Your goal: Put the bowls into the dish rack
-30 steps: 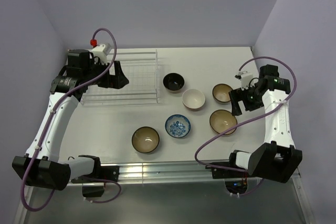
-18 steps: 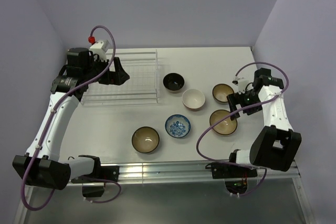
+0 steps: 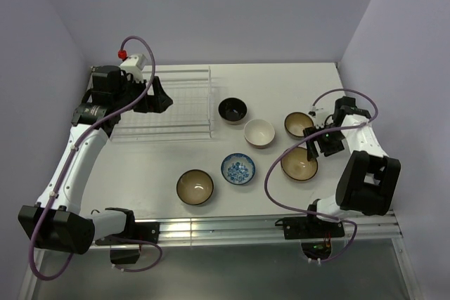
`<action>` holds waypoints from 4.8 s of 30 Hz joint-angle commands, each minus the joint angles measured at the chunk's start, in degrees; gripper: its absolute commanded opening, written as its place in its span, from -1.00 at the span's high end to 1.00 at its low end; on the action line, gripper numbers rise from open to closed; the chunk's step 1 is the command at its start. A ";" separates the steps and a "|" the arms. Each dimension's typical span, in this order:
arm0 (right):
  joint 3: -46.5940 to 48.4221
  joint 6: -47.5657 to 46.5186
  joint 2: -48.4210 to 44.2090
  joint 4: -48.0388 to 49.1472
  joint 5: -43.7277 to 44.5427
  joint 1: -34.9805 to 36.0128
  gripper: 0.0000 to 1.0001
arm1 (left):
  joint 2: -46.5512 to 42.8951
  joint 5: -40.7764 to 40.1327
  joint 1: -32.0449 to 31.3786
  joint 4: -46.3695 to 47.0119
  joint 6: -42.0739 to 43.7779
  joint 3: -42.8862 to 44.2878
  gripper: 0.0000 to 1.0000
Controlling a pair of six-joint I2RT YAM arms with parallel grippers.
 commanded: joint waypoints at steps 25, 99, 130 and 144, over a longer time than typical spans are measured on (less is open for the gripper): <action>-3.88 -2.38 9.70 5.82 -4.18 -0.49 0.20 | -0.15 0.27 0.14 5.09 -0.14 -0.20 -0.74; 72.41 73.65 56.54 58.03 -43.47 48.46 1.00 | 13.65 38.68 19.65 34.42 -24.39 -9.95 -0.98; 71.00 69.87 59.09 49.86 -36.62 48.99 1.00 | 17.52 37.63 16.75 37.17 -25.11 -10.75 -0.89; 71.26 69.16 59.35 48.71 -34.68 49.16 1.00 | 19.80 35.00 16.13 33.14 -23.87 -8.38 -0.58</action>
